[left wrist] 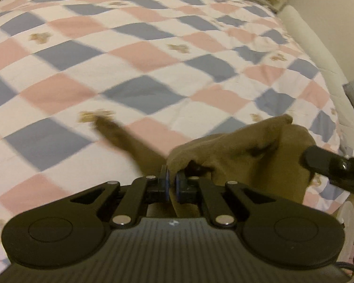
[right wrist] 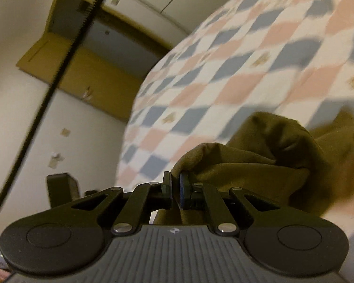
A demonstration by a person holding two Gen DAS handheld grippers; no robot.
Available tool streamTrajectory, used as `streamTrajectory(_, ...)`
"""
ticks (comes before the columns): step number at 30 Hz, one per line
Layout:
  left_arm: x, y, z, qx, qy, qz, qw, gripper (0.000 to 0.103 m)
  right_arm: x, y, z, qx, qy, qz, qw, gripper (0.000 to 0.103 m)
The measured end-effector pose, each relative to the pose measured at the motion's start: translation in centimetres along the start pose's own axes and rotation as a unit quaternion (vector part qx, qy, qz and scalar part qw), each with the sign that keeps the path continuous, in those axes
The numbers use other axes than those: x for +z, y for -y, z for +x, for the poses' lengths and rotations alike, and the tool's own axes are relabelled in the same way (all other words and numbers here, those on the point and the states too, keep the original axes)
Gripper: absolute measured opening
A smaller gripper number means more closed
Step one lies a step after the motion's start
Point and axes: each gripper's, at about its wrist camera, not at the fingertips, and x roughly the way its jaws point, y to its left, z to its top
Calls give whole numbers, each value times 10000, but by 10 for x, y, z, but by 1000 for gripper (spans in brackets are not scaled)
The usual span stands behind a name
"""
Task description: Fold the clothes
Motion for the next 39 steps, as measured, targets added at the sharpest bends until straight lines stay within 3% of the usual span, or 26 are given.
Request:
streamTrajectory(1,0,-18,-3,86,-26,-9,10000,3,-7,-7,20,42,-175,21,9998,8)
streamTrajectory(5,-6,-89,-9,716,-350,32,9968,5,-34,-32,95,-51,-878,40,9961,42)
streamTrajectory(10,-14,-129,-20,902,-381,254,9949,8,-51,-42,107,-609,-794,-305,9945,48)
streamTrajectory(12,-17,-124,-15,795,-447,410,9950,9,-53,-31,94,-956,-636,-248,9931,48)
streamTrajectory(15,-24,-97,0,404,-593,679,9951,26,-57,-7,75,-1523,-500,-62,9870,49)
streamTrajectory(19,-40,-54,24,124,-847,1237,9886,30,-70,27,52,-2136,-458,-64,9758,50)
streamTrajectory(21,-46,-36,36,181,-842,1501,9849,34,-74,38,45,-2326,-503,-181,9711,50)
streamTrajectory(23,-53,-17,48,248,-829,1763,9805,48,-74,46,42,-2382,-571,-235,9692,50)
streamTrajectory(24,-54,-11,52,324,-750,1873,9789,49,-74,49,40,-2391,-604,-249,9688,50)
streamTrajectory(26,-54,1,66,675,-568,2137,9729,52,-71,56,39,-2357,-674,-259,9691,50)
streamTrajectory(28,-54,12,81,1027,-396,2413,9642,50,-66,64,38,-2341,-760,-322,9687,50)
streamTrajectory(29,-54,13,89,1139,-387,2521,9602,39,-63,69,37,-2341,-804,-361,9682,50)
streamTrajectory(31,-49,10,99,1161,-477,2452,9613,5,-58,75,35,-2360,-857,-441,9670,50)
streamTrajectory(36,-22,-38,74,1234,-87,1174,9854,3,-38,80,43,-2328,-947,-825,9644,50)
streamTrajectory(39,-6,-83,64,1404,-64,412,9892,3,-27,75,60,-2358,-1041,-1279,9577,50)
